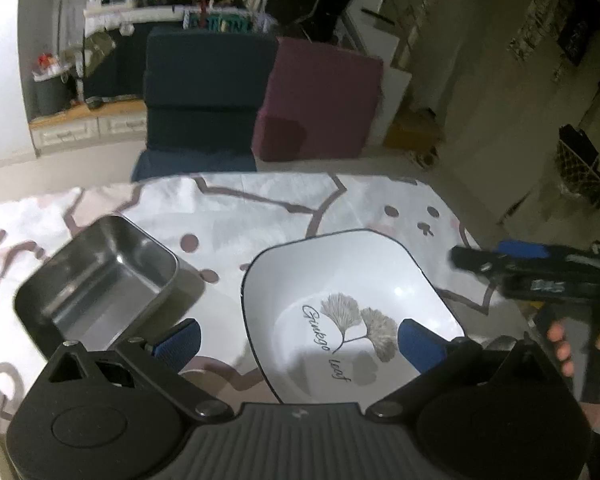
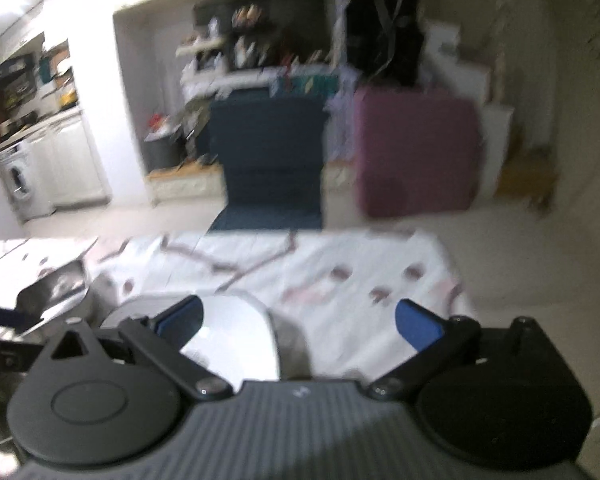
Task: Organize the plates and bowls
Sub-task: 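Reach the left tool to the white ginkgo plate rim while the right tool grasps it too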
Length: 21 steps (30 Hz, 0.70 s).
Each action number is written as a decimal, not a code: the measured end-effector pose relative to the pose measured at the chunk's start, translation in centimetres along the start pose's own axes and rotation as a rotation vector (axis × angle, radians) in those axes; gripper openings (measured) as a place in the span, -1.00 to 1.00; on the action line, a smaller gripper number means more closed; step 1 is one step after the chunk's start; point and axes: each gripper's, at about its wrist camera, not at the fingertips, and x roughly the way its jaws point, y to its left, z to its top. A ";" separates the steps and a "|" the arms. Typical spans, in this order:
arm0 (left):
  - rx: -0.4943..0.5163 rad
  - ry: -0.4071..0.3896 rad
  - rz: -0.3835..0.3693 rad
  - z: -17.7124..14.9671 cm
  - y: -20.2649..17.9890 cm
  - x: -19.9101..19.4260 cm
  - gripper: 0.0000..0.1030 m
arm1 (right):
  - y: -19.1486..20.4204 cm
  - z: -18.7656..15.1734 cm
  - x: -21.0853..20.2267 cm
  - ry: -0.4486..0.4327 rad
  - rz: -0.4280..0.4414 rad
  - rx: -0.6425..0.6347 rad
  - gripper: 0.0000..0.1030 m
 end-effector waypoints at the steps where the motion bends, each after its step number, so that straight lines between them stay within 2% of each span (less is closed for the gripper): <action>1: -0.006 0.013 -0.006 0.1 0.2 0.3 1.00 | -0.1 0.0 0.9 0.039 0.008 0.005 1.00; 3: -0.009 0.025 -0.017 0.3 0.4 0.8 1.00 | -0.3 0.1 2.9 0.121 0.042 0.015 0.81; 5: -0.009 0.035 -0.039 0.4 0.6 1.2 1.00 | -0.3 0.0 4.3 0.186 0.071 0.027 0.40; 7: -0.018 0.047 -0.055 0.4 0.7 1.6 1.00 | 0.0 -0.5 5.5 0.242 0.060 0.045 0.27; 9: -0.018 0.054 -0.053 0.4 0.8 2.0 1.00 | 0.2 -0.8 6.4 0.272 0.051 0.050 0.04; 11: 0.005 0.054 -0.038 0.4 0.5 2.2 0.98 | 0.1 -1.0 6.8 0.287 0.057 0.064 -0.40; 12: 0.016 0.055 -0.030 0.4 0.4 2.4 0.97 | 0.0 -1.1 6.9 0.285 0.075 0.082 -0.50; 13: 0.026 0.057 -0.026 0.3 0.3 2.5 0.93 | 0.1 -1.1 6.8 0.285 0.095 0.092 -0.73; 14: 0.034 0.059 -0.025 0.3 0.2 2.6 0.91 | 0.2 -1.2 6.7 0.284 0.106 0.091 -0.79; 21: 0.082 0.075 -0.032 0.0 -0.5 3.2 0.70 | -0.6 -2.5 5.5 0.266 0.077 0.088 -0.83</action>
